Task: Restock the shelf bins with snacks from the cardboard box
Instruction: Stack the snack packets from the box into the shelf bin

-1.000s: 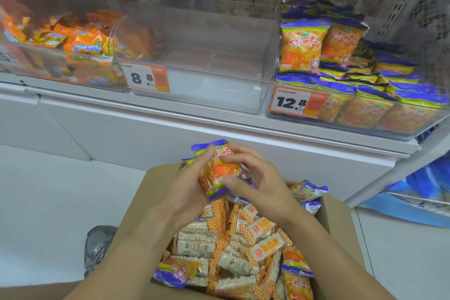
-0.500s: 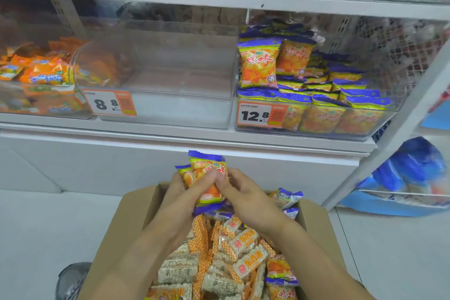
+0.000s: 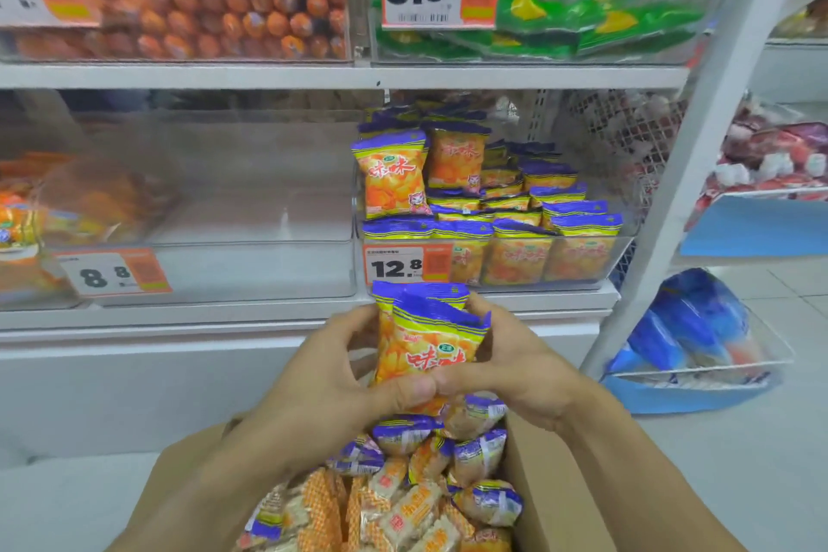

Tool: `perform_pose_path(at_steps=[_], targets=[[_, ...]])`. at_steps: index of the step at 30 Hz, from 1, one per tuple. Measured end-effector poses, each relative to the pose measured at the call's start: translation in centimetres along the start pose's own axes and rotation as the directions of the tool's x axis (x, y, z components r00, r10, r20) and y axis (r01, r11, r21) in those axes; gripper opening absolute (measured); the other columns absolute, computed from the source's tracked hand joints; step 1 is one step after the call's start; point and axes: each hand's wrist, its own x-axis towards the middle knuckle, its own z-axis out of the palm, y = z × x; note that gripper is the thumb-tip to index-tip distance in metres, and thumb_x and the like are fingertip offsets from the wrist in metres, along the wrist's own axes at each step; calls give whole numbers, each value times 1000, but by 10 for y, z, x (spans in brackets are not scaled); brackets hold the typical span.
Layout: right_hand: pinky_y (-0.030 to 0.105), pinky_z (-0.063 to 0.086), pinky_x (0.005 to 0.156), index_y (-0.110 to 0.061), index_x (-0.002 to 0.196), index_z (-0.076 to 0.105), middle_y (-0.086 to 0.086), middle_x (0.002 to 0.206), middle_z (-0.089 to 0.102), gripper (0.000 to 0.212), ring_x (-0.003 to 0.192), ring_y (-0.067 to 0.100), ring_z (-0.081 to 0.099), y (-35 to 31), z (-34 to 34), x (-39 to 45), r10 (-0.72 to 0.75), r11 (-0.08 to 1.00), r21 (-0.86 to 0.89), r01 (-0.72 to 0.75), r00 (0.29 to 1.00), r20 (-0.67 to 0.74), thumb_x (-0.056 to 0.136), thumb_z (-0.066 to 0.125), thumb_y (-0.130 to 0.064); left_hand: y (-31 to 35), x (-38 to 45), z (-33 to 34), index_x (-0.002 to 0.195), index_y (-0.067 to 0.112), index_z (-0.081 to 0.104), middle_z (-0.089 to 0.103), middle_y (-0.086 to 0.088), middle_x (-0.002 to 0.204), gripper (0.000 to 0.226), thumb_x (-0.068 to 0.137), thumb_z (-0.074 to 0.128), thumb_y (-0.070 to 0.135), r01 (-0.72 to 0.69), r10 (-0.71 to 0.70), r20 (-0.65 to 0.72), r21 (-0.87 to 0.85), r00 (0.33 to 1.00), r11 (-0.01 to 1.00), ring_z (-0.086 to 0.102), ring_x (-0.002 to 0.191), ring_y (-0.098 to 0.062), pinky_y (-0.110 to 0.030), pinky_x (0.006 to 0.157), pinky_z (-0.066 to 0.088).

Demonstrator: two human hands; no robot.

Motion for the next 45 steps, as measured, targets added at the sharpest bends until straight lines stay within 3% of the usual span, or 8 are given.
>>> perform_pose_path(at_steps=[3, 6, 10, 17, 21, 27, 36, 45], targets=[[43, 61, 78, -7, 122, 60, 12, 102, 76, 74, 92, 28, 73, -28, -13, 7, -124, 991, -74, 113, 980, -157, 53, 87, -9, 19, 22, 1, 145, 33, 42, 53, 14, 143, 104, 54, 88, 56, -141, 135, 48, 147, 990, 979, 46, 135, -3, -35, 114, 38], [41, 59, 59, 0, 123, 55, 13, 89, 74, 85, 76, 31, 70, -52, -35, 25, -231, 973, -92, 212, 897, -377, 45, 88, -13, 33, 52, -3, 156, 34, 17, 33, 16, 150, 136, 44, 84, 74, -169, 250, -162, 396, 954, 903, 30, 139, 4, -20, 112, 27], [54, 57, 77, -11, 123, 50, 10, 86, 72, 84, 77, 27, 66, -75, -68, 59, -268, 958, -235, 165, 804, -531, 47, 85, -16, 18, 108, -7, 158, 10, 3, 14, -11, 162, 143, 54, 85, 64, -48, 380, -359, 670, 853, 741, 11, 149, -23, -37, 122, 18], [41, 58, 62, -7, 117, 55, 17, 91, 69, 51, 68, 24, 65, -91, -90, 115, -268, 912, -402, 81, 860, -434, 74, 78, 6, -8, 131, 11, 157, 5, -1, 29, -15, 155, 137, 64, 82, 61, 128, 414, -474, 763, 777, 634, 27, 140, -32, -42, 109, 30], [45, 60, 81, -12, 101, 67, 9, 94, 76, 28, 79, 21, 72, -84, -98, 126, -274, 840, -543, 18, 878, -394, 77, 81, -13, -15, 135, 9, 157, 5, 2, 32, -15, 154, 137, 61, 81, 63, 146, 411, -479, 770, 776, 622, 27, 139, -31, -42, 109, 33], [47, 59, 88, -18, 133, 44, 8, 113, 70, 98, 100, 22, 71, -90, -110, 123, -219, 842, -535, -64, 866, -449, 52, 92, -46, -20, 137, 6, 157, 6, 6, 35, -15, 153, 137, 59, 83, 63, 155, 410, -481, 774, 775, 614, 28, 139, -30, -42, 108, 34], [45, 55, 91, -15, 157, 25, -1, 117, 52, 102, 103, 25, 64, -96, -102, 119, -355, 659, -748, -77, 845, -401, 77, 87, -32, -15, 136, 7, 158, 16, -8, 35, -14, 151, 141, 60, 83, 62, 132, 397, -460, 768, 794, 627, 41, 133, -30, -40, 105, 37], [41, 51, 98, -19, 151, 40, 5, 125, 66, 75, 113, 27, 63, -74, -85, 117, -513, 411, -908, -77, 804, -301, 87, 74, -36, -11, 136, 4, 157, 29, -11, 21, -14, 156, 127, 71, 75, 66, 140, 335, -408, 786, 849, 603, 36, 134, -33, -37, 109, 31]])
